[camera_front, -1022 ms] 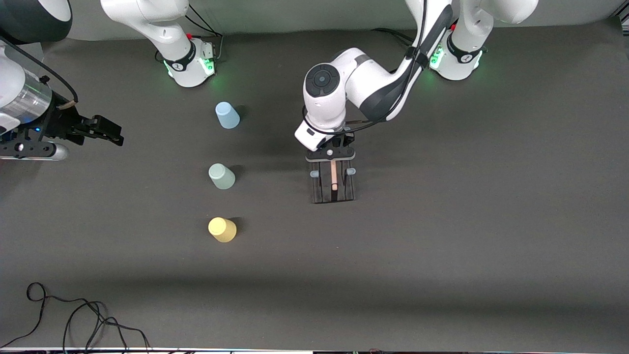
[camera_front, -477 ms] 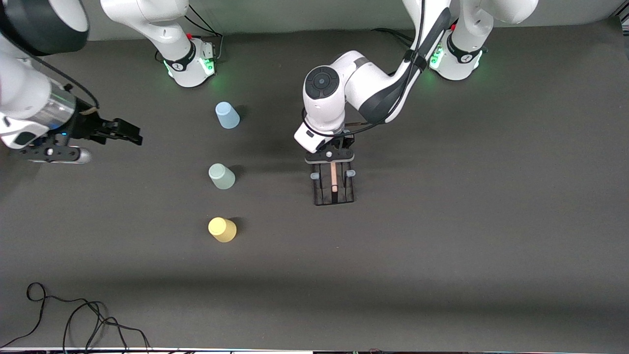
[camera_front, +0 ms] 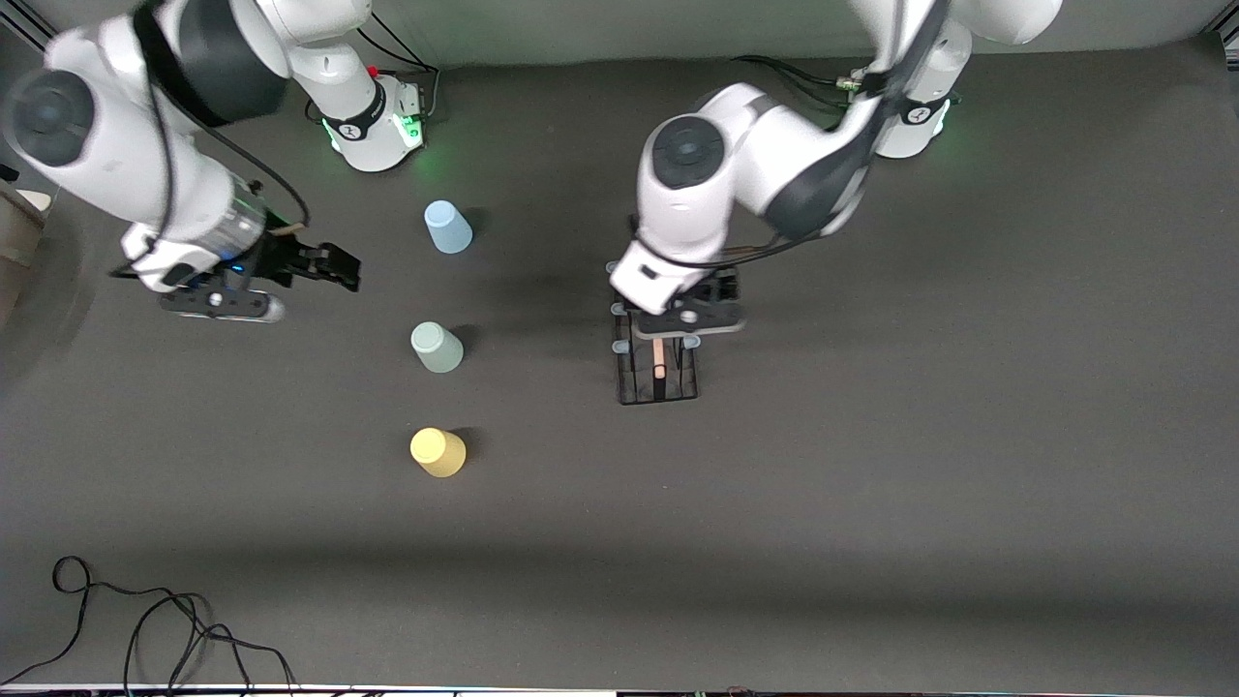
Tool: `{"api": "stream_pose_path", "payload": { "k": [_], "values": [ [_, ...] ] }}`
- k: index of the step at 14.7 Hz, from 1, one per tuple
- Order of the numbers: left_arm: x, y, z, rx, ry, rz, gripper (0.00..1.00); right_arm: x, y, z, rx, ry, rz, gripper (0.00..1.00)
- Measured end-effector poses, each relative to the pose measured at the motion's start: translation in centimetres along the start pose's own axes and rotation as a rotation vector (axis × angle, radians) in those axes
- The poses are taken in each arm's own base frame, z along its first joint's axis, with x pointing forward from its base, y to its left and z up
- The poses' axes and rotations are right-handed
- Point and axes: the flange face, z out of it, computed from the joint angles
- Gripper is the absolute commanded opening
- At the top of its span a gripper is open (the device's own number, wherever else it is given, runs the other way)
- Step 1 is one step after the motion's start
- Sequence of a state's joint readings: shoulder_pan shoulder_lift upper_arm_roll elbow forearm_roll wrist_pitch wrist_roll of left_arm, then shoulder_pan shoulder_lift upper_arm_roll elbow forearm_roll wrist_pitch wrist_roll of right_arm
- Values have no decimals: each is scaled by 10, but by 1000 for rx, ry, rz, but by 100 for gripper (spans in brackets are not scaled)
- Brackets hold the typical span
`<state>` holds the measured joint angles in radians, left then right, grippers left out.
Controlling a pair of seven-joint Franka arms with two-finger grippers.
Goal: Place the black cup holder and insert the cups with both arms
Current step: 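Release the holder and withdraw the left gripper while the right gripper reaches the green cup, then grasp the pale green cup with the right gripper and lift it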
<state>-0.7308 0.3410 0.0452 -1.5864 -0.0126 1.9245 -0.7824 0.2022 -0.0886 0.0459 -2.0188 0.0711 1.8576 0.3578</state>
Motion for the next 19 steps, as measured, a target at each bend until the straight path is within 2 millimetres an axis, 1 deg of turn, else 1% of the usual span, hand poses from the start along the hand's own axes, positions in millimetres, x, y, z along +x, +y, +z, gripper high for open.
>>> {"api": "stream_pose_path", "payload": {
  "k": [2,3,4,7,9,10,11,12,13,16,18,19],
  "values": [
    [27,-46,-32,-7,5,-23,100,0,3,26,4,15,5,100],
    [39,-68,-42,-8,6,-27,100,-1,5,39,6,20,9,100],
    [50,-89,-47,-3,-1,-18,100,-3,7,54,11,24,14,100],
    [83,-154,-50,12,-29,57,100,-5,8,94,20,22,22,100],
    [102,-209,-60,5,-26,129,100,-1,4,115,20,20,21,100],
    [106,-238,-66,1,-20,159,100,2,3,126,19,16,22,100],
    [108,-264,-73,-3,-14,176,100,6,2,138,18,12,24,100],
    [106,-285,-81,-7,-6,184,100,9,2,152,17,8,27,100],
    [104,-299,-89,-10,4,192,100,12,0,167,21,1,31,100],
    [93,-324,-107,-11,26,229,100,13,-20,212,44,-19,35,100],
    [84,-340,-112,10,31,267,100,9,-35,238,37,-27,16,100],
    [79,-349,-114,17,32,280,100,7,-40,247,33,-32,11,100]
  ]
}}
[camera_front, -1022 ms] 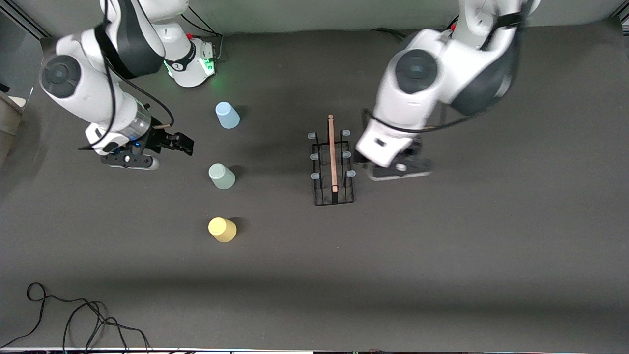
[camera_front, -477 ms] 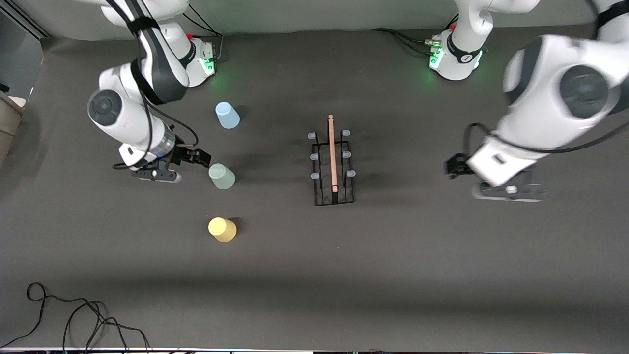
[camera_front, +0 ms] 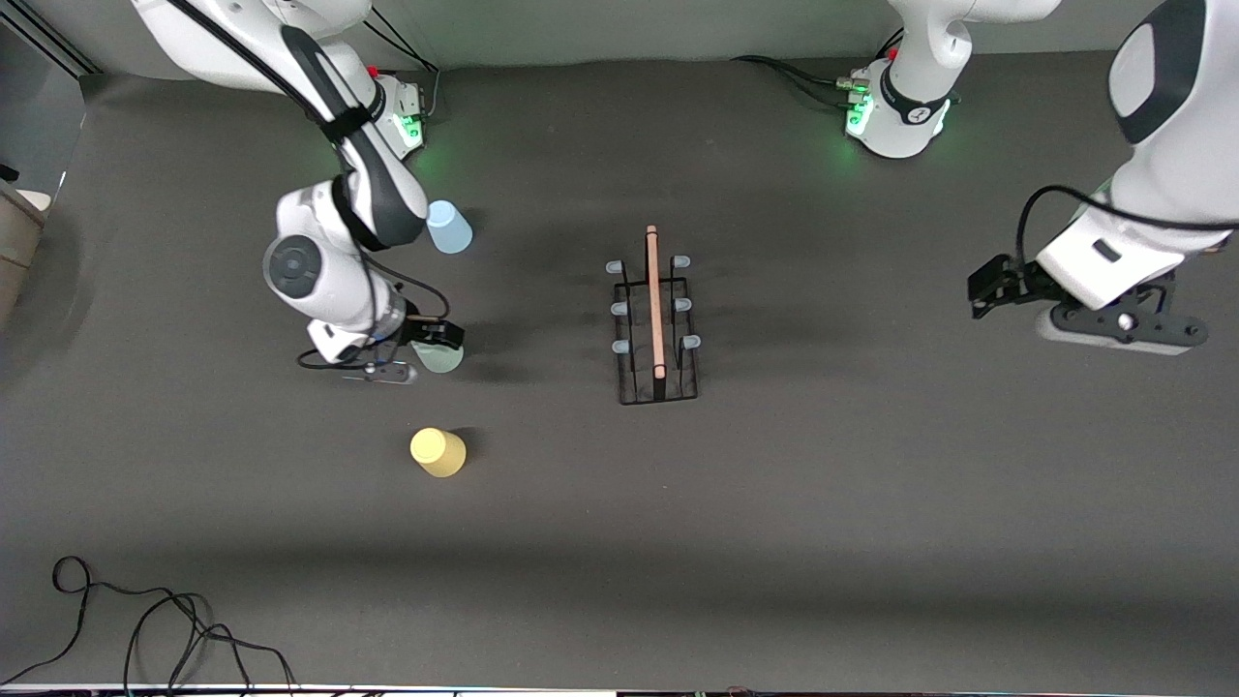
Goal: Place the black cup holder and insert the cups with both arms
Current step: 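Grasp the pale green cup with the right gripper and lift it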
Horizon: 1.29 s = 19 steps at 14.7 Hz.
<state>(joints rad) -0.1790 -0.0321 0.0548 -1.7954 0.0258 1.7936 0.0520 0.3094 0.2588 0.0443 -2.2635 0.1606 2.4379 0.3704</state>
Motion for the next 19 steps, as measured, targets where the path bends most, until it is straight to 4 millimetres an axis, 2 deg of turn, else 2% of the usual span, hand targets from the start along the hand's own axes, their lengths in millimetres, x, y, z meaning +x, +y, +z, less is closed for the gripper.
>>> {"api": "stream_pose_path", "payload": {
  "k": [3,6,10,12,15,19],
  "values": [
    [-15,-34,-11,6,16,28,100,0,1,11,-7,-12,3,100],
    [-24,-66,-11,6,-2,29,100,1,4,15,-11,-18,8,100],
    [-20,-73,-14,-2,-53,24,100,3,9,13,-17,-28,19,100],
    [-9,-79,-20,-2,-67,26,100,3,10,4,-19,-40,22,100],
    [3,-82,-16,0,-69,25,100,1,12,-8,-21,-51,23,100],
    [7,-82,-16,1,-62,27,100,-2,15,7,-33,-72,26,99]
  ]
}}
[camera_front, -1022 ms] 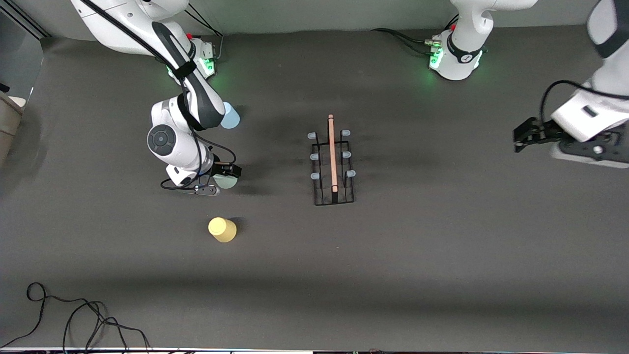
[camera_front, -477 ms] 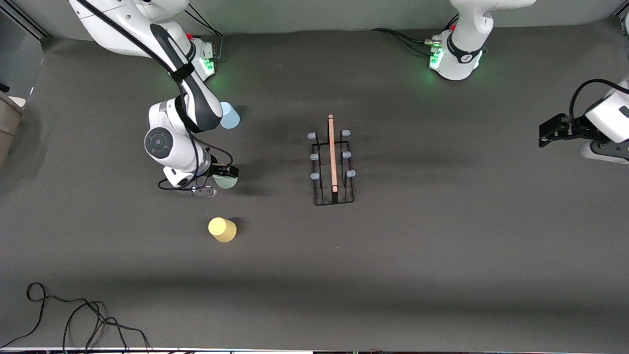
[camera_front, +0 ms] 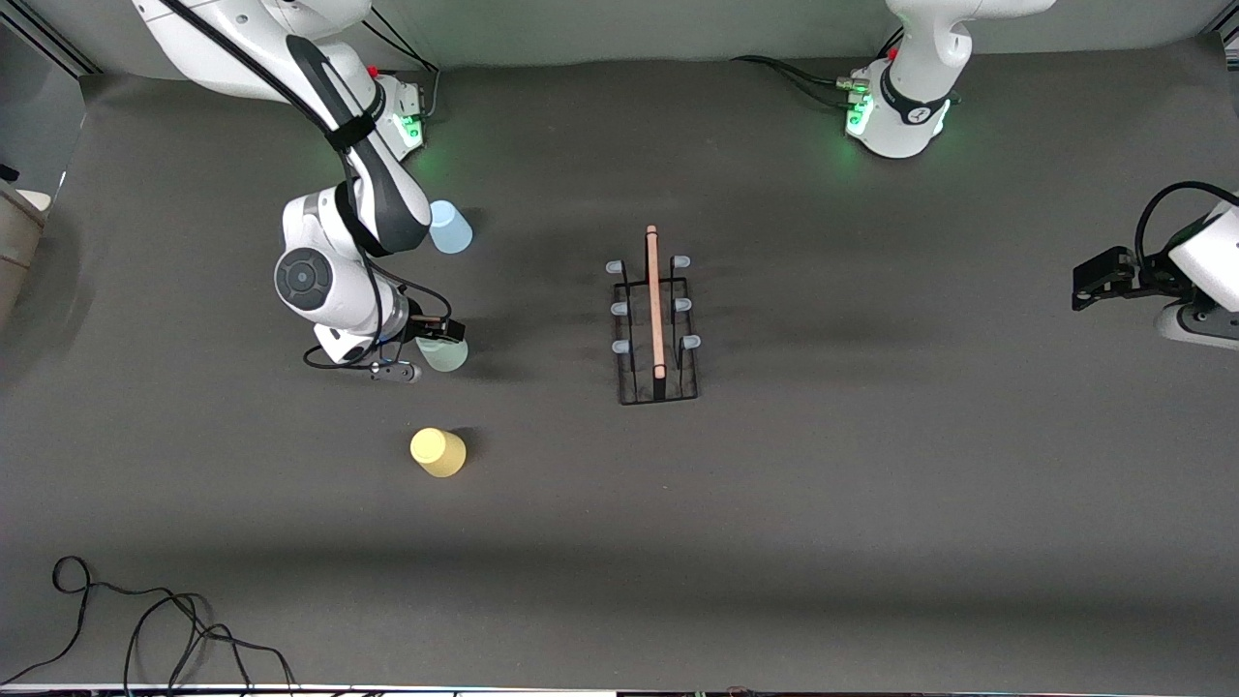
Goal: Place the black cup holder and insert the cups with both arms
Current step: 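Grasp the pale green cup with the right gripper and lift it, then carry the green cup over the holder and lower it onto a peg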
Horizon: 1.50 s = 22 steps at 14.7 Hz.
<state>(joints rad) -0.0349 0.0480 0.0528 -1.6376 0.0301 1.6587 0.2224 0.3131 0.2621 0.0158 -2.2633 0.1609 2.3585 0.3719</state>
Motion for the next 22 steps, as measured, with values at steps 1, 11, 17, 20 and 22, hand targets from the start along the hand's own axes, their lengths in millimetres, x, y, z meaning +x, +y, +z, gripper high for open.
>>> {"api": "stream_pose_path", "payload": {
  "k": [1,11,17,20,22],
  "values": [
    [0,0,0,-3,2,-1,100,0,0,5,-3,-6,1,72],
    [2,0,1,-5,11,-1,100,0,-11,-54,10,-12,0,0],
    [3,2,0,-2,22,4,100,-32,-72,-165,86,-65,124,0],
    [4,3,1,-2,21,4,100,-70,-134,-176,92,-59,186,0],
    [4,3,3,-2,18,1,100,-96,-167,-176,90,-51,216,0]
  ]
}}
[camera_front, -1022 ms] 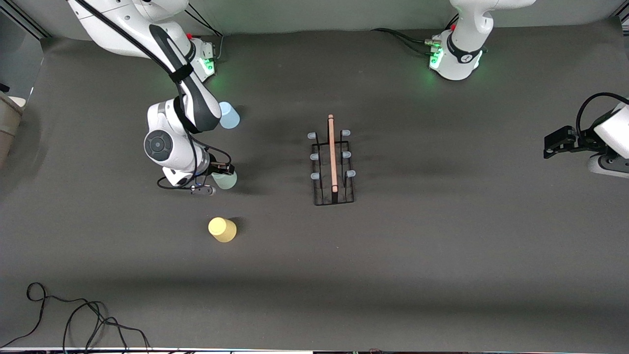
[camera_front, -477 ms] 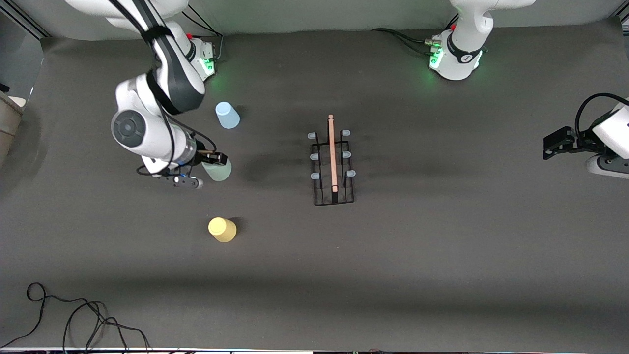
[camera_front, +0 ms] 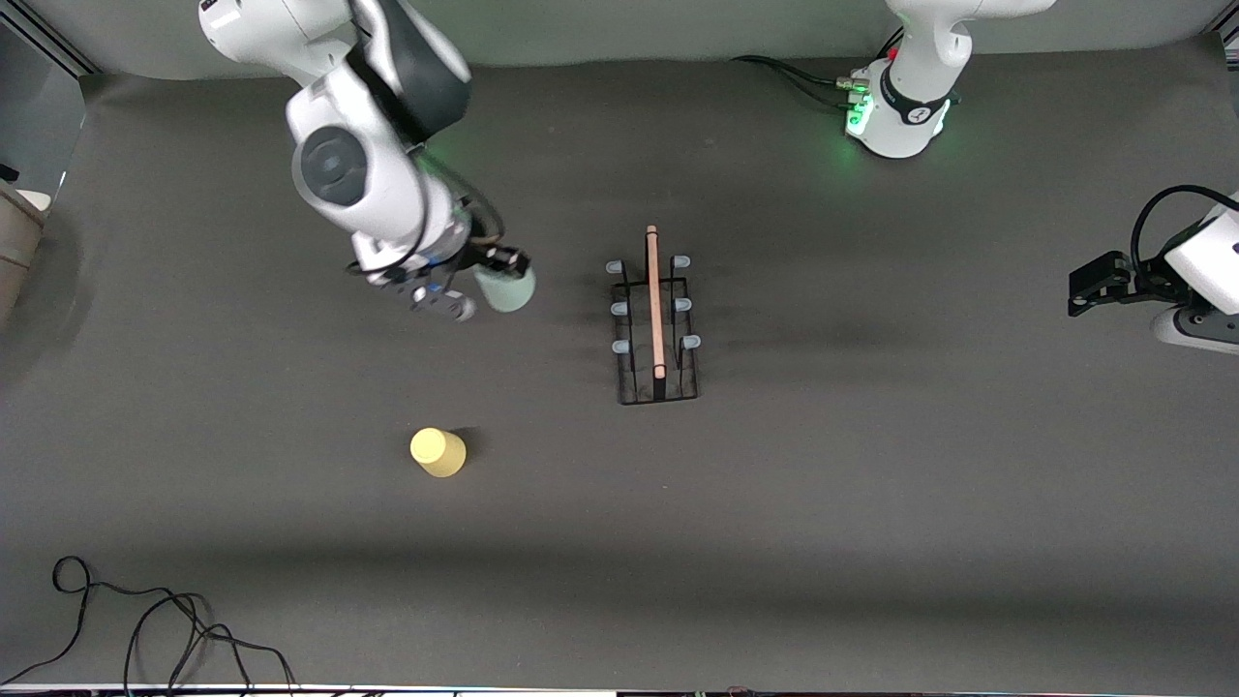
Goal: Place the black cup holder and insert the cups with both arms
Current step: 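Carry the green cup over the holder and lower it onto a peg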
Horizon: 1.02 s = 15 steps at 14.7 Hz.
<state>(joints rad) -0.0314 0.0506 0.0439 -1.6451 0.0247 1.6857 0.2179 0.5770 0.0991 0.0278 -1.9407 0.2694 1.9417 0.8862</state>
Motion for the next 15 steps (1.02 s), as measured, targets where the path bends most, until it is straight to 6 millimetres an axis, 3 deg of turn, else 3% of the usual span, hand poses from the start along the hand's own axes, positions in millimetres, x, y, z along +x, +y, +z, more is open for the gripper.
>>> {"api": "stream_pose_path", "payload": {
  "k": [3,6,9,15],
  "values": [
    [0,0,4,0,-8,-4,100,-42,-33,16,14,21,43,0],
    [0,0,5,0,-10,-6,100,-68,-55,32,35,38,73,0],
    [-1,0,10,-2,-19,-6,100,-79,-70,50,58,54,96,0],
    [-2,1,14,-4,-29,-6,100,-76,-84,74,57,57,103,0]
  ]
}}
